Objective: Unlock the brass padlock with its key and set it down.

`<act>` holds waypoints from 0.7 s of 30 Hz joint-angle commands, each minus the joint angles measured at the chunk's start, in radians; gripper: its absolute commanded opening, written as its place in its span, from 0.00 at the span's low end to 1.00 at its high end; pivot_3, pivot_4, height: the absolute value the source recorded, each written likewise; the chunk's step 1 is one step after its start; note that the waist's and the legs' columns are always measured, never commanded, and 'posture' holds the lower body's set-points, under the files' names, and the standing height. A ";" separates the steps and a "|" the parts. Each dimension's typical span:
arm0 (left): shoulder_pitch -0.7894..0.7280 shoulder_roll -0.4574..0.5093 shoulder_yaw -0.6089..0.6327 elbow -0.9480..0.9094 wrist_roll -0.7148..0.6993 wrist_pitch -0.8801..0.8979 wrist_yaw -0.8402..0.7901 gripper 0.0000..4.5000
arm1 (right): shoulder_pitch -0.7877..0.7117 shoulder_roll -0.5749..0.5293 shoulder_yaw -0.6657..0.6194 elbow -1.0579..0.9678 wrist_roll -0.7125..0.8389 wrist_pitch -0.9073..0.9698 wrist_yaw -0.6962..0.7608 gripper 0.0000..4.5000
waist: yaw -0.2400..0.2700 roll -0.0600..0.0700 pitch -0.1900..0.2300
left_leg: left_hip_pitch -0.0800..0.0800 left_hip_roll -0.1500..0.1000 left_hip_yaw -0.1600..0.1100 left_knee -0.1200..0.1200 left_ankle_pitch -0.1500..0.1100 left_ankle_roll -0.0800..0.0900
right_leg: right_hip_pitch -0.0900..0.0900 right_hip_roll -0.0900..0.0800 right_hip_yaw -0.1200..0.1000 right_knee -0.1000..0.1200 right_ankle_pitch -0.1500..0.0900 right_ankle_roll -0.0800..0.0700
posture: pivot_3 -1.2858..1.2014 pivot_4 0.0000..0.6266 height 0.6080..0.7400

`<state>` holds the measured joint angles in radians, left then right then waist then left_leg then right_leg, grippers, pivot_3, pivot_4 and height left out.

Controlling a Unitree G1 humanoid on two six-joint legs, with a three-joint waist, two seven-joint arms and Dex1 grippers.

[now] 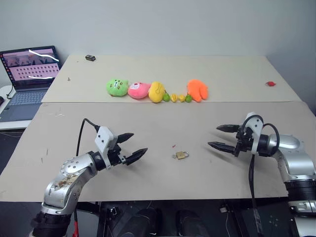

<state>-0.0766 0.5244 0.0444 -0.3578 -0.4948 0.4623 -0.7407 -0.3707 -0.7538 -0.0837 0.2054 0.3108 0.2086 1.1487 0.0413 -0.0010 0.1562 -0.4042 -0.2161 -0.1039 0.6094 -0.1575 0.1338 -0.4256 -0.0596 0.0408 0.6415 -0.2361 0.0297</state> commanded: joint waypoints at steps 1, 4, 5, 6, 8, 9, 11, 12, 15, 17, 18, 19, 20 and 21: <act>0.002 0.023 -0.025 -0.041 0.008 -0.032 -0.047 1.00 | 0.024 -0.002 0.002 -0.041 -0.012 -0.041 -0.005 0.99 | 0.000 0.000 0.000 | 0.000 0.000 0.000 0.000 0.000 0.000 | 0.000 0.000 0.000 0.000 0.000 0.000 | 0.52 0.24 1.00; -0.005 0.062 -0.067 -0.031 0.025 -0.064 -0.125 1.00 | 0.069 -0.001 0.018 -0.066 -0.038 -0.093 -0.002 0.99 | 0.004 0.000 0.000 | 0.000 0.000 0.000 0.000 0.000 0.000 | 0.000 0.000 0.000 0.000 0.000 0.000 | 0.52 0.24 1.00; -0.012 0.070 -0.081 -0.025 0.037 -0.088 -0.148 1.00 | 0.083 -0.001 0.026 -0.083 -0.037 -0.096 0.006 0.99 | 0.004 0.000 0.000 | 0.000 0.000 0.000 0.000 0.000 0.000 | 0.000 0.000 0.000 0.000 0.000 0.000 | 0.52 0.24 1.00; -0.017 0.076 -0.094 -0.016 0.048 -0.117 -0.175 1.00 | 0.104 -0.007 0.042 -0.103 -0.045 -0.112 0.018 0.99 | 0.003 0.000 0.000 | 0.000 0.000 0.000 0.000 0.000 0.000 | 0.000 0.000 0.000 0.000 0.000 0.000 | 0.52 0.24 1.00; -0.027 0.088 -0.117 0.002 0.070 -0.166 -0.218 1.00 | 0.143 -0.016 0.077 -0.137 -0.066 -0.148 0.043 0.99 | 0.002 0.001 0.000 | 0.000 0.000 0.000 0.000 0.000 0.000 | 0.000 0.000 0.000 -0.001 0.000 0.000 | 0.52 0.24 1.00; -0.030 0.089 -0.123 0.011 0.078 -0.185 -0.232 1.00 | 0.156 -0.017 0.091 -0.148 -0.075 -0.161 0.050 0.99 | 0.002 0.001 0.000 | 0.000 0.000 0.001 0.000 0.000 0.000 | 0.000 0.000 0.000 0.000 0.000 0.000 | 0.52 0.24 1.00; -0.038 0.085 -0.128 0.029 0.085 -0.210 -0.250 1.00 | 0.169 -0.012 0.108 -0.160 -0.086 -0.176 0.050 0.99 | 0.001 0.001 0.000 | 0.000 0.000 0.001 0.000 0.000 0.000 | 0.000 0.000 0.000 0.000 0.000 0.000 | 0.52 0.24 1.00; -0.050 0.080 -0.133 0.048 0.098 -0.229 -0.253 1.00 | 0.167 -0.005 0.119 -0.161 -0.092 -0.183 0.045 0.99 | 0.000 0.001 0.000 | 0.000 0.000 0.000 0.000 0.000 0.000 | 0.000 0.000 0.000 0.000 0.000 0.000 | 0.52 0.24 1.00; -0.087 0.069 -0.143 0.094 0.126 -0.265 -0.257 1.00 | 0.146 0.025 0.139 -0.170 -0.086 -0.175 0.034 0.99 | -0.001 0.001 0.000 | 0.001 0.000 0.001 0.000 0.000 0.000 | 0.000 0.000 0.000 0.000 0.000 0.000 | 0.52 0.24 1.00; -0.104 0.062 -0.147 0.112 0.134 -0.272 -0.257 1.00 | 0.136 0.039 0.153 -0.174 -0.083 -0.174 0.036 0.99 | -0.002 0.001 0.000 | 0.001 0.001 0.001 0.000 0.000 0.000 | 0.000 0.000 -0.001 0.000 0.000 -0.001 | 0.52 0.24 1.00; -0.108 0.059 -0.150 0.120 0.139 -0.277 -0.257 1.00 | 0.133 0.043 0.162 -0.172 -0.092 -0.181 0.037 0.99 | -0.001 0.001 0.000 | 0.001 0.001 0.001 0.000 0.000 0.000 | 0.000 0.000 -0.001 0.000 0.000 -0.001 | 0.52 0.24 1.00; -0.109 0.054 -0.159 0.131 0.153 -0.297 -0.262 1.00 | 0.120 0.052 0.180 -0.159 -0.108 -0.197 0.040 0.99 | -0.001 0.001 0.000 | 0.000 0.001 0.001 0.000 0.000 0.000 | 0.000 0.000 -0.001 0.000 0.000 -0.001 | 0.52 0.24 1.00; -0.110 0.051 -0.166 0.140 0.164 -0.312 -0.266 1.00 | 0.110 0.059 0.192 -0.149 -0.119 -0.208 0.041 0.99 | -0.001 0.001 0.000 | 0.000 0.001 0.001 0.000 0.000 0.000 | 0.000 0.000 -0.001 0.000 0.000 -0.001 | 0.52 0.24 1.00; -0.111 0.045 -0.173 0.145 0.174 -0.326 -0.264 1.00 | 0.093 0.070 0.204 -0.136 -0.122 -0.214 0.041 0.99 | -0.001 0.001 0.000 | 0.001 0.001 0.001 0.000 0.000 0.000 | 0.000 0.000 -0.001 0.000 0.000 -0.001 | 0.52 0.24 1.00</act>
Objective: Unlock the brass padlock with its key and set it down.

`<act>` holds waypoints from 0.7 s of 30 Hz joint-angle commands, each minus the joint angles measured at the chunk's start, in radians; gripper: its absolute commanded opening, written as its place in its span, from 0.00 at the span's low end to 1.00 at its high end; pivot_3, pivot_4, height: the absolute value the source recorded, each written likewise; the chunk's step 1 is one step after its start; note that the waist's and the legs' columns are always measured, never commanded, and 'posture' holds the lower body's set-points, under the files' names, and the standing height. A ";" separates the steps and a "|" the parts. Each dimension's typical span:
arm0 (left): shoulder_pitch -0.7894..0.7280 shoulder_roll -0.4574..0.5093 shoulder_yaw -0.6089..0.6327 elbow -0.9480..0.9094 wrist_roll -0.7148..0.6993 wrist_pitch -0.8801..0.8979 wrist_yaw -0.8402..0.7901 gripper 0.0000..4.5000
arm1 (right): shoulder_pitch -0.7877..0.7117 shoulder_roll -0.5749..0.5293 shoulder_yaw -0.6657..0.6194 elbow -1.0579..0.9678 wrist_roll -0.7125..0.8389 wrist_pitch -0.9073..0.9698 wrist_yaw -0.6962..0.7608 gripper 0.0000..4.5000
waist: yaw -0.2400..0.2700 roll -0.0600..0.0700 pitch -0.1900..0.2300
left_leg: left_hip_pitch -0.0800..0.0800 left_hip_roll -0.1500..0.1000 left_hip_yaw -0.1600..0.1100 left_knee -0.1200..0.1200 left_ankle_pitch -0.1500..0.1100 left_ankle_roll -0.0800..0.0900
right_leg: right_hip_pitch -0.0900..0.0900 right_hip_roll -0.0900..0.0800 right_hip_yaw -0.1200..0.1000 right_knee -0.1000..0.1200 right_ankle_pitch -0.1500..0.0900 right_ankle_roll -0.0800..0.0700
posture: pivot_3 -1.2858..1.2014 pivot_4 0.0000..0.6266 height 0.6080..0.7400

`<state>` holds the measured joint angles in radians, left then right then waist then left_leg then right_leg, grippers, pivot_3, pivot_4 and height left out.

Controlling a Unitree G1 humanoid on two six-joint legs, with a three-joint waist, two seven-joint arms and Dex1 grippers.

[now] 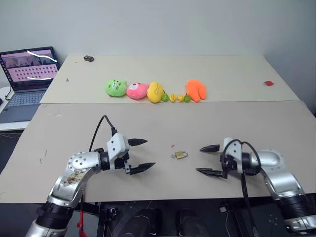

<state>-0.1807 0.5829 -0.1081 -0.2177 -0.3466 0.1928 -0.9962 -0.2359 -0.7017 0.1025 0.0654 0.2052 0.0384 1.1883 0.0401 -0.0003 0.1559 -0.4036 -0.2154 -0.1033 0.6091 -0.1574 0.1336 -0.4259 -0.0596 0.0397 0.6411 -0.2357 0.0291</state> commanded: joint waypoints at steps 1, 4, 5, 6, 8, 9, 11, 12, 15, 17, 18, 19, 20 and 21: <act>-0.006 -0.019 -0.024 0.007 0.028 -0.061 -0.007 1.00 | -0.061 0.031 0.027 0.021 -0.020 -0.051 -0.001 0.99 | -0.001 0.000 0.000 | 0.000 0.000 0.000 0.000 0.000 0.000 | 0.000 0.000 0.000 0.000 0.000 0.000 | 0.52 0.24 1.00; -0.002 -0.033 -0.030 0.008 0.035 -0.068 0.004 1.00 | -0.110 0.064 0.042 0.073 -0.024 -0.064 -0.002 0.99 | -0.001 0.000 0.000 | 0.000 0.000 0.000 0.000 0.001 -0.001 | 0.000 0.000 0.000 0.000 0.000 0.000 | 0.52 0.24 1.00; 0.000 -0.037 -0.030 0.008 0.037 -0.072 0.008 1.00 | -0.123 0.071 0.046 0.093 -0.029 -0.072 -0.001 0.99 | -0.001 0.000 0.000 | 0.000 0.000 0.000 0.000 0.001 -0.001 | 0.000 0.000 0.000 0.000 0.000 0.000 | 0.52 0.24 1.00; 0.002 -0.039 -0.030 0.007 0.039 -0.074 0.011 1.00 | -0.135 0.077 0.050 0.113 -0.034 -0.084 0.001 0.99 | 0.001 0.000 0.000 | 0.000 0.000 0.000 0.000 0.001 -0.001 | 0.000 0.000 0.000 0.000 0.000 0.000 | 0.52 0.24 1.00; 0.007 -0.043 -0.029 0.004 0.040 -0.073 0.018 1.00 | -0.163 0.092 0.056 0.163 -0.047 -0.110 -0.003 0.99 | 0.002 0.000 0.000 | 0.000 0.000 0.000 0.000 0.001 -0.001 | 0.000 0.000 -0.001 0.000 0.000 0.000 | 0.52 0.24 1.00; 0.008 -0.045 -0.028 0.002 0.040 -0.071 0.023 1.00 | -0.180 0.101 0.057 0.190 -0.051 -0.120 -0.006 0.99 | 0.002 0.000 0.000 | 0.000 0.000 0.000 0.000 0.001 -0.001 | 0.000 0.000 -0.001 0.000 0.000 0.000 | 0.52 0.24 1.00; 0.013 -0.046 -0.029 -0.006 0.041 -0.069 0.030 1.00 | -0.207 0.116 0.060 0.232 -0.058 -0.137 -0.007 0.99 | 0.000 0.000 0.000 | 0.000 0.000 0.000 0.000 0.001 -0.002 | 0.000 0.000 -0.001 0.000 0.001 0.000 | 0.52 0.24 1.00; 0.014 -0.046 -0.028 -0.010 0.040 -0.067 0.034 1.00 | -0.215 0.122 0.059 0.243 -0.055 -0.140 -0.004 0.99 | 0.000 0.000 0.000 | 0.000 0.000 0.000 0.000 0.002 -0.003 | 0.000 0.000 -0.001 0.000 0.001 0.000 | 0.52 0.24 1.00; 0.018 -0.044 -0.018 -0.021 0.033 -0.052 0.049 1.00 | -0.221 0.133 0.058 0.256 -0.047 -0.146 0.008 0.99 | 0.000 0.000 0.000 | 0.000 0.000 0.000 0.000 0.003 -0.005 | 0.000 0.000 -0.001 0.000 0.001 0.000 | 0.52 0.24 1.00; 0.018 -0.040 -0.012 -0.022 0.028 -0.041 0.056 1.00 | -0.220 0.142 0.063 0.262 -0.051 -0.153 0.009 0.99 | 0.000 0.000 0.000 | 0.000 0.000 0.001 0.000 0.003 -0.005 | 0.000 0.000 -0.001 0.000 0.001 0.000 | 0.52 0.24 1.00; 0.018 -0.039 -0.011 -0.022 0.027 -0.038 0.059 1.00 | -0.220 0.146 0.065 0.265 -0.054 -0.157 0.008 0.99 | -0.001 0.000 0.000 | 0.000 0.000 0.001 0.000 0.003 -0.005 | 0.000 0.000 -0.001 0.000 0.001 0.000 | 0.52 0.24 1.00; 0.019 -0.039 -0.010 -0.023 0.027 -0.036 0.061 1.00 | -0.220 0.152 0.070 0.268 -0.058 -0.160 0.008 0.99 | -0.001 0.000 0.000 | 0.000 0.000 0.001 0.000 0.003 -0.005 | 0.000 0.000 -0.001 0.000 0.001 0.000 | 0.52 0.24 1.00; 0.020 -0.040 -0.009 -0.025 0.026 -0.033 0.065 1.00 | -0.218 0.160 0.075 0.266 -0.058 -0.158 0.009 0.99 | -0.001 0.000 0.000 | 0.000 0.000 0.001 0.000 0.003 -0.005 | 0.000 0.000 -0.001 0.000 0.001 0.000 | 0.52 0.24 1.00; 0.021 -0.040 -0.007 -0.028 0.025 -0.030 0.068 1.00 | -0.215 0.166 0.082 0.261 -0.059 -0.155 0.009 0.99 | -0.001 0.000 0.000 | 0.000 0.000 0.001 0.000 0.003 -0.005 | 0.000 0.000 -0.001 0.000 0.001 0.000 | 0.52 0.24 1.00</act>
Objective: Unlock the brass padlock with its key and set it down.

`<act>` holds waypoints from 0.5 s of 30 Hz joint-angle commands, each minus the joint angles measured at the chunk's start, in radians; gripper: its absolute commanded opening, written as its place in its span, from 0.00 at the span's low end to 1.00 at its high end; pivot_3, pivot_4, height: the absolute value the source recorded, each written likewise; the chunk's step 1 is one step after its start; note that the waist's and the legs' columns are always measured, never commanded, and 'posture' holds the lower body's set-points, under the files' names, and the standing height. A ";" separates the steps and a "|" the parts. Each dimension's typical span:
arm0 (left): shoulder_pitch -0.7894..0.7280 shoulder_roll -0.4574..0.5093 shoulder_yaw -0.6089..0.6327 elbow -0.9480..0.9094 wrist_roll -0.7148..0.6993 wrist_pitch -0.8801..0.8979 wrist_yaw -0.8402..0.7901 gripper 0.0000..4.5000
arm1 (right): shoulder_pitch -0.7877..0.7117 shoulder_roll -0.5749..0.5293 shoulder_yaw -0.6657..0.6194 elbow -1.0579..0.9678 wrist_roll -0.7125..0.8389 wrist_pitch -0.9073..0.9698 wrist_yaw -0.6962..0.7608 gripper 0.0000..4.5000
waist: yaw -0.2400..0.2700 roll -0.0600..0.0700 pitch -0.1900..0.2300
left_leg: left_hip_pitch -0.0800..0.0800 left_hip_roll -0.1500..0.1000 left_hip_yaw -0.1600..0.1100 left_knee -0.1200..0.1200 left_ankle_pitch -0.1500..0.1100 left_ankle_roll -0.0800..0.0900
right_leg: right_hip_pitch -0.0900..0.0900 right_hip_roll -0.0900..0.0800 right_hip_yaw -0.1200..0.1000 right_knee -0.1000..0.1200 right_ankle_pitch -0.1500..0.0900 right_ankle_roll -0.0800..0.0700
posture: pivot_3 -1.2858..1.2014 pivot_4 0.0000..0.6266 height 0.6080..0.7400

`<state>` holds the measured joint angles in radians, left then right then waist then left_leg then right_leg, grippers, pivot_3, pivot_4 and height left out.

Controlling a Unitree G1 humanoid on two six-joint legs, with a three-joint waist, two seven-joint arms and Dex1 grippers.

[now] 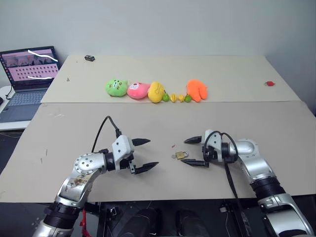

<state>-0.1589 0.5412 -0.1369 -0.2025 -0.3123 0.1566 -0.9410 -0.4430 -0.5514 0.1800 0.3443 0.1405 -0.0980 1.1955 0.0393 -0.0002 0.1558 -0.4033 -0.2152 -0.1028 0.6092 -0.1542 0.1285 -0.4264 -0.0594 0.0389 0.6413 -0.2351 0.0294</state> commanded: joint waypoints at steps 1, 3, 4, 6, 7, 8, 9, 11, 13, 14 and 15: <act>0.000 0.002 0.022 -0.045 -0.010 0.008 0.017 1.00 | 0.000 0.020 0.012 -0.029 0.007 -0.013 0.008 0.99 | 0.000 0.000 0.000 | 0.000 0.000 0.000 0.000 0.000 0.000 | 0.000 0.000 0.000 0.000 0.000 0.000 | 0.52 0.24 1.00; 0.003 0.004 0.023 -0.045 -0.011 0.009 0.021 1.00 | 0.025 0.016 0.026 -0.058 0.012 0.000 0.030 0.99 | 0.000 0.000 0.000 | 0.000 0.000 0.000 0.000 0.000 0.000 | 0.000 0.000 0.000 0.000 0.000 0.000 | 0.52 0.24 1.00; 0.005 0.004 0.023 -0.040 -0.009 0.004 0.021 1.00 | 0.036 0.012 0.033 -0.066 0.007 -0.006 0.037 0.99 | 0.000 0.000 0.000 | 0.000 0.000 0.000 0.000 0.000 0.000 | 0.000 0.000 0.000 0.000 0.000 0.000 | 0.52 0.24 1.00; 0.008 0.003 0.023 -0.031 -0.006 -0.003 0.023 1.00 | 0.048 0.009 0.039 -0.074 -0.002 -0.010 0.041 0.99 | 0.001 0.000 0.000 | 0.000 0.000 0.000 0.000 0.000 0.000 | 0.000 0.000 0.000 0.000 0.000 0.000 | 0.52 0.24 1.00; 0.008 0.002 0.024 -0.028 -0.006 -0.003 0.026 1.00 | 0.052 0.009 0.040 -0.079 -0.002 -0.007 0.041 0.99 | 0.000 0.000 0.000 | 0.000 0.000 0.000 0.000 0.000 0.000 | 0.000 0.000 0.000 0.000 0.000 0.000 | 0.52 0.24 1.00; 0.007 0.001 0.025 -0.027 -0.007 -0.003 0.028 1.00 | 0.054 0.009 0.040 -0.083 0.000 -0.004 0.042 0.99 | 0.000 0.000 0.000 | 0.000 0.000 0.000 0.000 0.000 0.000 | 0.000 0.000 0.000 0.000 0.000 0.000 | 0.52 0.24 1.00; 0.006 0.000 0.026 -0.027 -0.008 -0.001 0.030 1.00 | 0.054 0.009 0.040 -0.086 0.000 -0.001 0.042 0.99 | 0.000 0.000 0.000 | 0.000 0.000 0.000 0.000 0.000 0.000 | 0.000 0.000 0.000 0.000 0.000 0.000 | 0.52 0.24 1.00; 0.004 0.000 0.026 -0.025 -0.010 0.002 0.033 1.00 | 0.051 0.008 0.038 -0.085 0.003 0.003 0.041 0.99 | 0.000 0.000 0.000 | 0.001 0.000 0.000 0.000 0.000 0.000 | 0.001 0.000 0.000 0.000 0.000 0.000 | 0.52 0.24 1.00; 0.003 0.000 0.026 -0.024 -0.011 0.003 0.034 1.00 | 0.046 0.007 0.035 -0.081 0.004 0.005 0.039 0.99 | 0.000 0.000 0.000 | 0.001 0.000 0.000 -0.001 -0.001 0.001 | 0.001 0.000 0.000 0.000 0.000 0.000 | 0.52 0.24 1.00; 0.001 0.000 0.026 -0.023 -0.012 0.004 0.035 1.00 | 0.040 0.008 0.032 -0.073 0.003 0.003 0.035 0.94 | 0.000 0.000 0.000 | 0.001 0.000 0.000 -0.001 -0.001 0.001 | 0.001 0.000 0.000 0.000 0.000 0.000 | 0.52 0.24 1.00; -0.001 -0.001 0.025 -0.022 -0.012 0.005 0.036 1.00 | 0.036 0.008 0.029 -0.067 0.002 0.002 0.033 0.88 | 0.000 0.000 0.000 | 0.001 0.000 0.000 -0.001 0.000 0.000 | 0.001 0.000 0.000 0.000 0.000 0.000 | 0.52 0.24 1.00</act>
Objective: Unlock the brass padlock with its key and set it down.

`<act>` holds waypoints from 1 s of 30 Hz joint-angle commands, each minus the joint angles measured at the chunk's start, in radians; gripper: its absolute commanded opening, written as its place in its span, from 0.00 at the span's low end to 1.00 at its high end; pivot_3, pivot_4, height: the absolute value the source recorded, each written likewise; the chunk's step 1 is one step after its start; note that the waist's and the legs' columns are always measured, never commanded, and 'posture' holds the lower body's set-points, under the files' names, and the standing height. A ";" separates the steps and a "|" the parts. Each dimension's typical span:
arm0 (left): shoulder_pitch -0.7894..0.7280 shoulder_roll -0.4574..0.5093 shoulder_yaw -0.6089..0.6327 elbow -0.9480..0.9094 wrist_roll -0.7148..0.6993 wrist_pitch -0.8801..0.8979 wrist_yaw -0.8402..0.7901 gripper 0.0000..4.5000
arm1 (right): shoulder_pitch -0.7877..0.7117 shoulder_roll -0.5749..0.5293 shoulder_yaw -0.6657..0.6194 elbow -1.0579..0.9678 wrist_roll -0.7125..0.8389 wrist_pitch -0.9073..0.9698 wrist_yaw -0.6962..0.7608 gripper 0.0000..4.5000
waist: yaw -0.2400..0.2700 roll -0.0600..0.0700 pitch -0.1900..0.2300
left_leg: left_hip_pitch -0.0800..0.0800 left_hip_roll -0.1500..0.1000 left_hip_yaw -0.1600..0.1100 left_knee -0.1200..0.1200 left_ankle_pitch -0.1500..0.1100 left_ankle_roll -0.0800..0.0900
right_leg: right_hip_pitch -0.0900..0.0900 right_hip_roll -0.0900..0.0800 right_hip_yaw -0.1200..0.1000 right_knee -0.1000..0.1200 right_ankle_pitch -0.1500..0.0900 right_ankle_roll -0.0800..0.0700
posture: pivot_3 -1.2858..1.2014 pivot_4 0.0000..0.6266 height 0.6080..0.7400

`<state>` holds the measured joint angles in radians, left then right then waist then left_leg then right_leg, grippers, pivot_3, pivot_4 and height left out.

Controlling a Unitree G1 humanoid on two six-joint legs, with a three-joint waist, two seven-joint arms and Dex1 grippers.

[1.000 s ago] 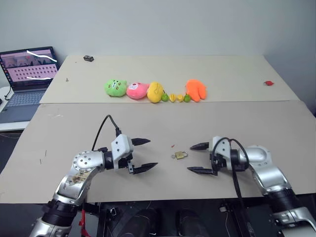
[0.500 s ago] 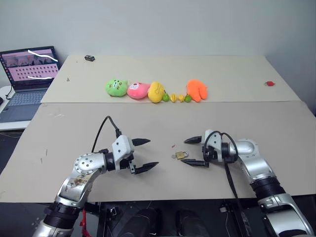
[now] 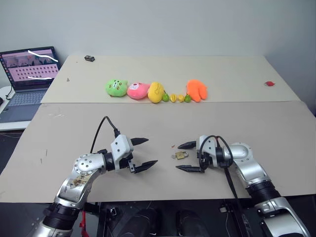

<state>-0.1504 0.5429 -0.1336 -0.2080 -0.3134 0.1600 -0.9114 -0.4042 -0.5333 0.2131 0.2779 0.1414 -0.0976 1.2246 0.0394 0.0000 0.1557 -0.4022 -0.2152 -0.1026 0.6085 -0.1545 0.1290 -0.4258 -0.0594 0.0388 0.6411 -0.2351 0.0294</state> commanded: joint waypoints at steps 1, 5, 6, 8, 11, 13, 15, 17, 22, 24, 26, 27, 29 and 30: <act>-0.013 -0.004 0.022 -0.015 -0.011 0.003 0.007 1.00 | -0.010 -0.010 -0.006 0.010 -0.002 -0.005 0.000 0.82 | 0.000 0.000 0.000 | 0.000 0.000 0.000 0.000 0.000 0.000 | 0.000 0.000 0.000 0.000 0.000 0.000 | 0.52 0.24 1.00; -0.019 -0.008 0.022 -0.017 -0.013 0.008 0.014 1.00 | -0.029 -0.009 -0.019 0.033 0.004 -0.010 -0.007 0.51 | 0.000 0.000 0.000 | 0.000 0.000 0.000 0.001 0.000 0.001 | 0.001 0.000 0.000 0.000 0.000 0.000 | 0.52 0.24 1.00; -0.019 -0.008 0.022 -0.018 -0.014 0.009 0.015 1.00 | -0.034 -0.008 -0.022 0.036 0.008 -0.007 -0.009 0.43 | 0.001 0.000 0.000 | 0.001 0.000 0.000 0.001 -0.001 0.002 | 0.001 0.000 0.000 0.000 0.000 0.000 | 0.52 0.24 1.00; -0.018 -0.009 0.022 -0.020 -0.014 0.011 0.017 1.00 | -0.039 -0.007 -0.025 0.041 0.012 -0.005 -0.010 0.30 | 0.001 0.000 0.000 | 0.001 0.000 0.000 0.000 -0.002 0.003 | 0.000 0.000 0.000 0.000 0.000 0.000 | 0.52 0.24 1.00; -0.019 -0.010 0.022 -0.022 -0.013 0.013 0.019 1.00 | -0.042 -0.008 -0.024 0.043 0.014 -0.008 -0.006 0.21 | 0.001 0.000 0.000 | 0.001 0.000 0.000 0.000 -0.001 0.001 | 0.000 0.000 0.000 0.000 0.000 0.000 | 0.52 0.24 1.00; -0.020 -0.010 0.021 -0.022 -0.012 0.013 0.021 1.00 | -0.042 -0.008 -0.024 0.044 0.016 -0.011 -0.005 0.21 | 0.001 0.000 0.000 | 0.001 0.000 0.000 0.001 0.000 0.000 | 0.001 0.000 0.000 0.000 0.000 0.000 | 0.52 0.24 1.00; -0.022 -0.010 0.023 -0.023 -0.014 0.016 0.023 1.00 | -0.044 -0.009 -0.024 0.044 0.016 -0.013 -0.007 0.21 | 0.001 0.000 0.000 | 0.001 0.000 0.000 0.001 -0.001 0.001 | 0.001 0.000 0.000 0.000 0.000 0.000 | 0.52 0.24 1.00; -0.030 -0.016 0.034 -0.017 -0.030 0.041 0.034 1.00 | -0.057 -0.012 -0.030 0.047 -0.001 -0.015 -0.036 0.21 | 0.001 0.000 0.000 | 0.001 0.000 0.000 0.001 -0.002 0.003 | 0.001 0.000 0.000 0.000 0.000 0.000 | 0.52 0.24 1.00; -0.087 -0.058 0.084 -0.006 -0.180 0.299 0.093 1.00 | -0.088 -0.030 -0.037 0.030 -0.036 -0.067 -0.073 0.21 | 0.002 0.000 0.000 | 0.001 0.000 0.000 0.001 -0.002 0.003 | 0.000 0.000 -0.001 0.001 0.000 0.000 | 0.52 0.24 1.00; -0.134 -0.090 0.114 0.005 -0.288 0.468 0.128 1.00 | -0.100 -0.040 -0.056 -0.008 -0.010 -0.053 -0.069 0.21 | 0.002 0.000 0.000 | 0.000 0.000 0.000 0.001 0.001 -0.001 | 0.000 0.000 -0.001 0.001 0.000 0.000 | 0.52 0.24 1.00; -0.181 -0.113 0.137 0.026 -0.375 0.631 0.168 1.00 | -0.109 -0.047 -0.063 -0.035 -0.005 -0.053 -0.070 0.21 | 0.001 0.000 0.000 | -0.001 0.000 0.000 0.002 0.001 -0.001 | -0.001 0.000 -0.001 0.002 0.000 0.000 | 0.52 0.24 1.00; -0.201 -0.123 0.148 0.037 -0.412 0.700 0.184 1.00 | -0.112 -0.049 -0.065 -0.048 -0.005 -0.053 -0.071 0.21 | 0.000 0.000 0.000 | -0.001 0.000 0.000 0.002 0.001 -0.001 | -0.002 0.000 -0.001 0.002 0.000 0.000 | 0.52 0.24 1.00; -0.245 -0.154 0.185 0.072 -0.504 0.836 0.216 1.00 | -0.116 -0.051 -0.067 -0.090 0.002 -0.039 -0.069 0.21 | -0.001 0.000 0.000 | -0.001 0.000 0.000 0.003 0.001 -0.001 | -0.002 0.000 -0.002 0.002 0.001 0.000 | 0.52 0.24 1.00; -0.261 -0.168 0.201 0.086 -0.540 0.886 0.231 1.00 | -0.117 -0.051 -0.066 -0.111 0.006 -0.031 -0.068 0.21 | -0.001 0.000 0.000 | -0.001 0.000 0.000 0.003 0.001 -0.001 | -0.002 0.000 -0.002 0.002 0.001 0.000 | 0.52 0.24 1.00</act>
<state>-0.3825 0.3895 0.0259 -0.1336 -0.7612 0.9409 -0.7066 -0.5060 -0.5772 0.1717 0.2325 0.1097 -0.1351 1.1554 0.0379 -0.0004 0.1558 -0.4034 -0.2152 -0.1025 0.6111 -0.1535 0.1275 -0.4278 -0.0594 0.0369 0.6438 -0.2346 0.0298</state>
